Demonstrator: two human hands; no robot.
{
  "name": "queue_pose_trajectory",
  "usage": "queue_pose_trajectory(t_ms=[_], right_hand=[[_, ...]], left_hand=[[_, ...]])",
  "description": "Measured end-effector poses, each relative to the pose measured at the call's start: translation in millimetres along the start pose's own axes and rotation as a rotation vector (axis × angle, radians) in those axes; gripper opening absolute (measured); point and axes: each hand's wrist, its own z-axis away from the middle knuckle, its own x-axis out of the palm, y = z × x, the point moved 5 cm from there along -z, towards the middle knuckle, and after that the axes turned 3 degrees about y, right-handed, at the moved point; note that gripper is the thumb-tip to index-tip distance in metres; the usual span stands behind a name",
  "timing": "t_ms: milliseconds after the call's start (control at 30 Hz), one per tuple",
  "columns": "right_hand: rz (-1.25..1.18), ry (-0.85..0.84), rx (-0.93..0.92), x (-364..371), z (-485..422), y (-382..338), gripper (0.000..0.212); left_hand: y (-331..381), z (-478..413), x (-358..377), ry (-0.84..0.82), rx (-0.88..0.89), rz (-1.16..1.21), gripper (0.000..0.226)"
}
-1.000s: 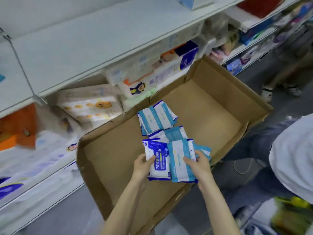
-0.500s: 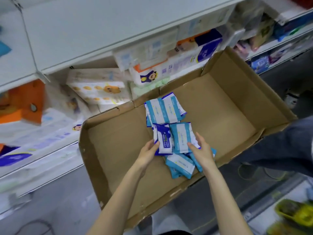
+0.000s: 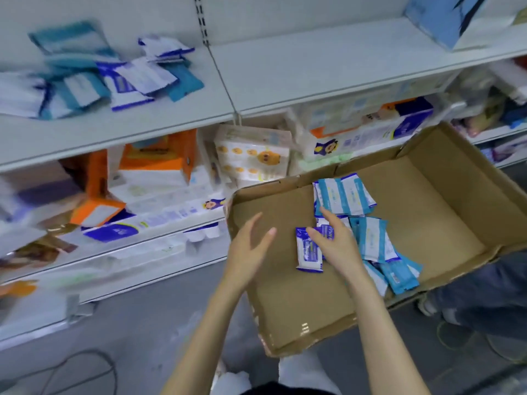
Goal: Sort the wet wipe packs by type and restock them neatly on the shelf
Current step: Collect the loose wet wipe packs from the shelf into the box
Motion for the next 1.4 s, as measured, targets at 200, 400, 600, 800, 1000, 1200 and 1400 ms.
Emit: queue_pose_trajectory(t_ms=[200, 400, 600, 800, 1000, 1200, 1400], right_hand=[[0.059, -0.069, -0.245, 117.1, 57.2, -114.5, 0.059], [0.051, -0.232, -0.458, 213.1, 99.1, -223.6, 0.056], [0.076, -0.291, -0.544, 262.2, 90.5, -283.6, 0.057], [0.041, -0.292, -0.52, 314.7, 31.6, -322.4, 0.053], [0.026, -0.404, -0.483, 386.0, -44.5, -383.4, 0.053], [0.16, -0.461, -0.574, 440.2, -101.3, -433.3, 0.052], [0.659, -0.403, -0.586, 476.5, -130.4, -445.5, 0.066]], left_hand=[[-4.0, 50.2, -176.5, 0.237, 0.169, -0.146, 0.048], [-8.3, 85.2, -325.3, 0.524, 0.19, -0.142, 0.045], [-19.1, 79.0, -391.9, 0.638, 0.155, -0.097, 0.045], [-23.5, 23.1, -439.8, 0.692, 0.105, -0.091, 0.043], [-25.0, -71.4, -510.2, 0.824, -0.002, -0.082, 0.046], [-28.4, -136.7, -560.7, 0.953, -0.243, 0.058, 0.051], [-49.9, -182.5, -599.3, 0.932, -0.417, -0.017, 0.062]])
